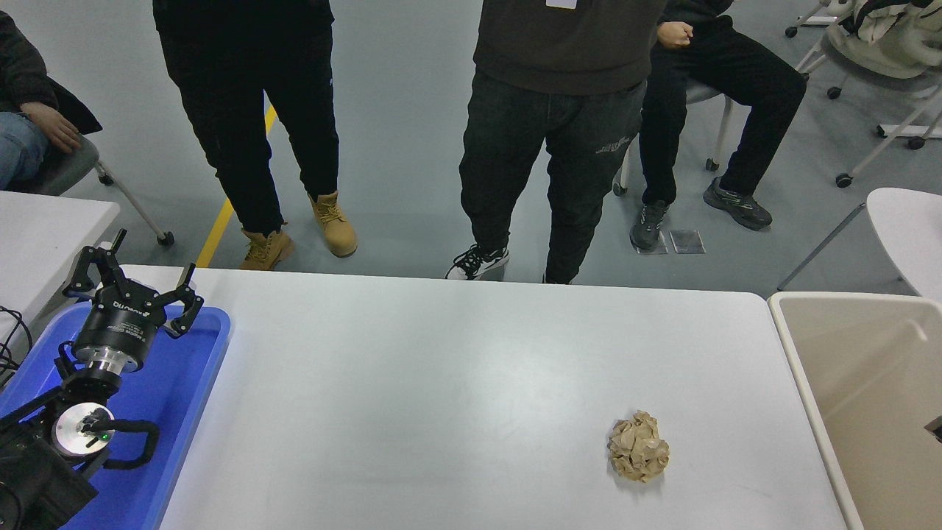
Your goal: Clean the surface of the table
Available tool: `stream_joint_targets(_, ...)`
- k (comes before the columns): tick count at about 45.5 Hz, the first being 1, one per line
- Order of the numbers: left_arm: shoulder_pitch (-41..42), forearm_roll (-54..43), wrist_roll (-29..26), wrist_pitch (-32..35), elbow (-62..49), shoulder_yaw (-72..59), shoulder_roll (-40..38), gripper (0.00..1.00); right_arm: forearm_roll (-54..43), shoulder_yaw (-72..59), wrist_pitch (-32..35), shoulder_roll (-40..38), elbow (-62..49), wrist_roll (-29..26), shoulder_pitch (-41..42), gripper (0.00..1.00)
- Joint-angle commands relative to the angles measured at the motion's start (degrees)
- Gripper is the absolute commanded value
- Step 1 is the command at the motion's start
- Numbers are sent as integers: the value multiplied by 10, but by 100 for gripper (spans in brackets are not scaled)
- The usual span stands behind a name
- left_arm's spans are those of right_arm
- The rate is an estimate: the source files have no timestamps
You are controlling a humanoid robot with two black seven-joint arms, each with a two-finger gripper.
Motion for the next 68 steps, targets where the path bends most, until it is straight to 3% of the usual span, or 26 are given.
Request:
stream_joint_targets(1, 0, 0, 0, 0, 0, 0, 0, 100, 6, 51, 2, -6, -1, -1, 79, 98)
stream_joint_targets(23, 0, 0, 0, 0, 0, 0, 0, 100, 7, 135, -1, -27, -6, 2, 264, 98)
stream_joint_targets(36, 0, 0, 0, 0, 0, 1, 0, 100, 9, 307, 0, -33, 20, 22, 336, 98)
stream_joint_targets(50, 0, 0, 0, 0, 0, 1, 0, 100, 9, 514, 2, -49, 168, 46, 352, 98)
stream_joint_targets(60, 0, 0, 0, 0, 0, 0, 0, 100, 9, 641, 2, -38, 264, 51, 309, 98)
stream_joint_targets(68, 0, 0, 0, 0, 0, 1, 0, 100, 9, 701, 2, -14, 295, 94, 270, 98)
